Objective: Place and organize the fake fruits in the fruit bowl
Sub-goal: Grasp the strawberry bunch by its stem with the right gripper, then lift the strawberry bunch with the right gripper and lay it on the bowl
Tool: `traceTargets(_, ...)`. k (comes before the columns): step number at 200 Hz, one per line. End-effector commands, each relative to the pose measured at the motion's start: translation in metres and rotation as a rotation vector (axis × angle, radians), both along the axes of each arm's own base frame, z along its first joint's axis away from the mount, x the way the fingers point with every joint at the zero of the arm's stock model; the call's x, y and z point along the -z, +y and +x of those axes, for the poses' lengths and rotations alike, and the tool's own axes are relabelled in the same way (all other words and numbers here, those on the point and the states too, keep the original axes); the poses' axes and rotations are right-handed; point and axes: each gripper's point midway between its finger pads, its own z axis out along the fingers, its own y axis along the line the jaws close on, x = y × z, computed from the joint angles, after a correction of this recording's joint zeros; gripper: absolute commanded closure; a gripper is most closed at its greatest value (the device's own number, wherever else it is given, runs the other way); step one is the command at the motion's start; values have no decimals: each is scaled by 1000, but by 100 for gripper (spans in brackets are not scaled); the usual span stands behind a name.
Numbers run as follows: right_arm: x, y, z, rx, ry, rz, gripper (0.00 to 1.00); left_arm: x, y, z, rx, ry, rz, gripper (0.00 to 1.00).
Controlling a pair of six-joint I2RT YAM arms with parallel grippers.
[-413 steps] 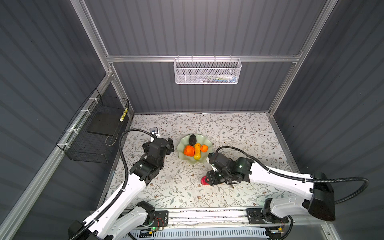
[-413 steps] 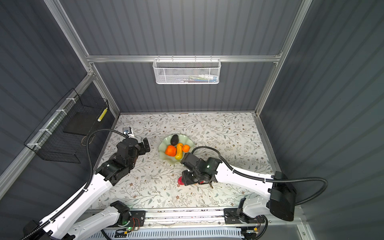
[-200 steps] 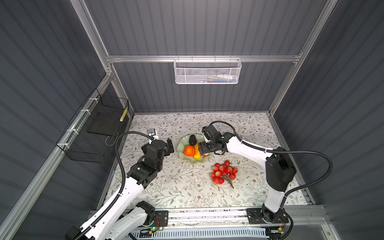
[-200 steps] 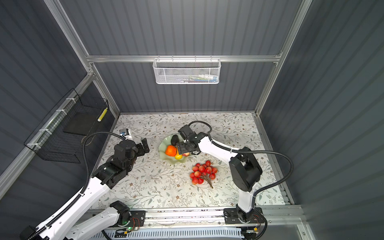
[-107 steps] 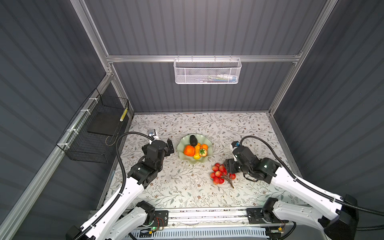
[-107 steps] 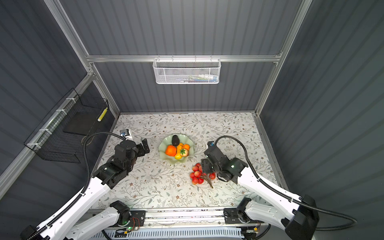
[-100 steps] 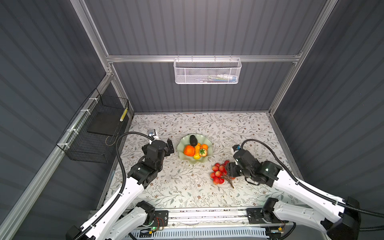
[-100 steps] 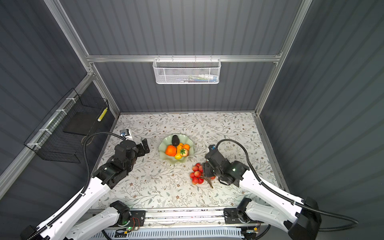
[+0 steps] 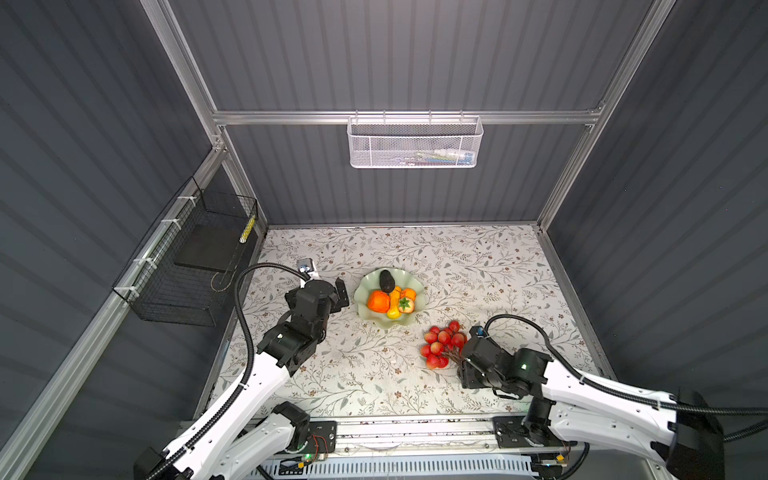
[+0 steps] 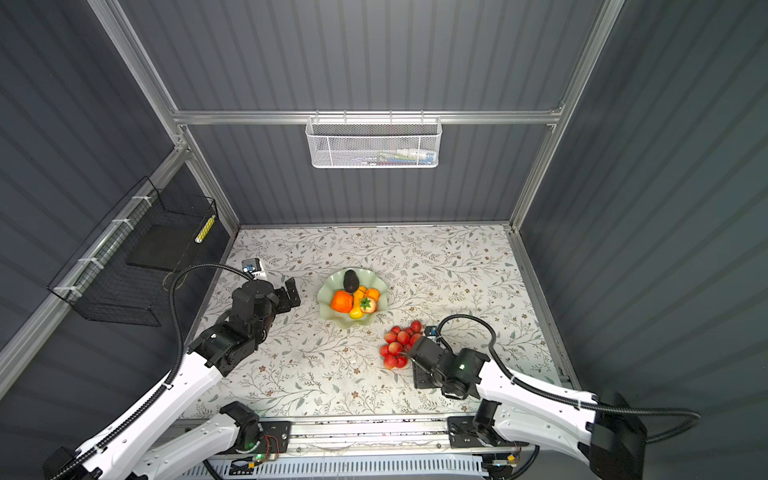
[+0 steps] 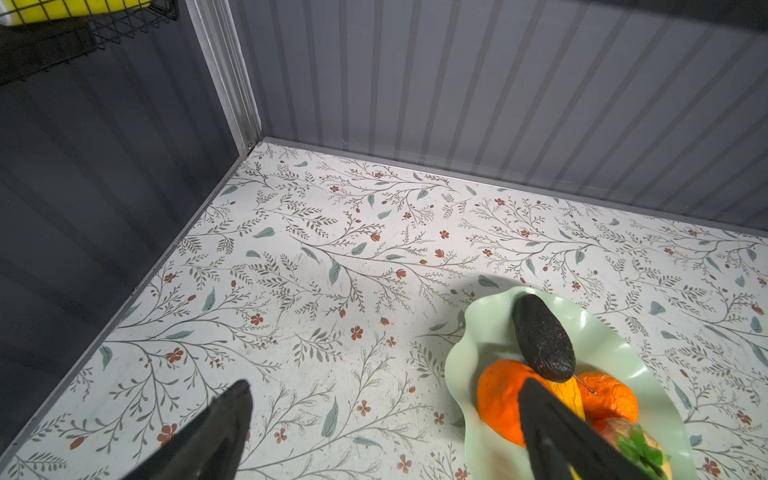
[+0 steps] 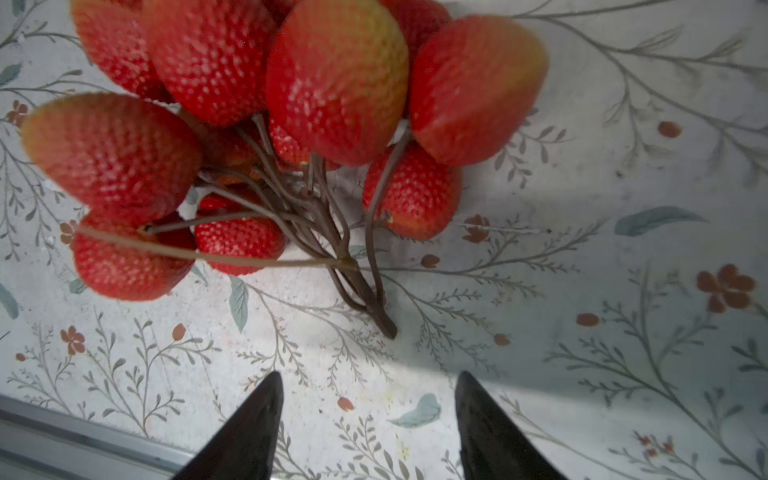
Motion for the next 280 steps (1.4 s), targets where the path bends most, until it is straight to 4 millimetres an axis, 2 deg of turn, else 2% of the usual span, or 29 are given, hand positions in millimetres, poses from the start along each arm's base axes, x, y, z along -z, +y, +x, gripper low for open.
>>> traceTargets(1, 7, 13, 16, 25, -12, 38, 38, -9, 4, -1, -18, -23, -20, 0)
traceTargets(11, 10, 19, 20, 11, -4, 47, 39, -10, 4, -1, -19, -24, -20, 0)
traceTargets(51, 35, 16, 26, 17, 81, -21, 47, -10, 8, -2, -33, -24, -12, 0)
traceTargets(78, 44, 12, 31, 13, 104, -45, 65, -8, 7, -2, -31, -16, -17, 0)
traceTargets(109, 35, 12, 39, -20, 63, -70, 86, -8, 10, -4, -40, -15, -13, 0)
traceTargets(122, 23, 12, 43, -19, 29, -58, 94, -8, 11, -5, -41, -19, -11, 0)
traceTargets(140, -4, 12, 50, -9, -51, -38, 100, -8, 12, -6, -47, -22, -10, 0)
traceTargets(154, -27, 12, 56, -2, -114, -19, 100, -6, 11, -5, -44, -20, -10, 0)
traceTargets(159, -42, 13, 60, 0, -155, 8, 100, -6, 11, -5, -42, -17, -10, 0)
traceTargets(187, -100, 19, 79, -18, -293, 32, 100, -2, 7, -3, -33, -1, -14, 0)
traceTargets(215, -144, 42, 106, -89, -404, 33, 100, -2, 2, -1, -9, -7, -30, 0)
traceTargets(218, -142, 47, 111, -100, -398, 18, 100, -2, 1, -1, -5, -7, -31, 0)
traceTargets(236, -159, 74, 134, -156, -442, 43, 100, -1, -3, -1, 18, -3, -36, 0)
traceTargets(255, -166, 106, 159, -215, -471, 46, 100, 0, -8, -2, 50, 3, -36, 0)
traceTargets(280, -151, 139, 192, -271, -475, 3, 100, 3, -15, -2, 96, 19, -32, 0)
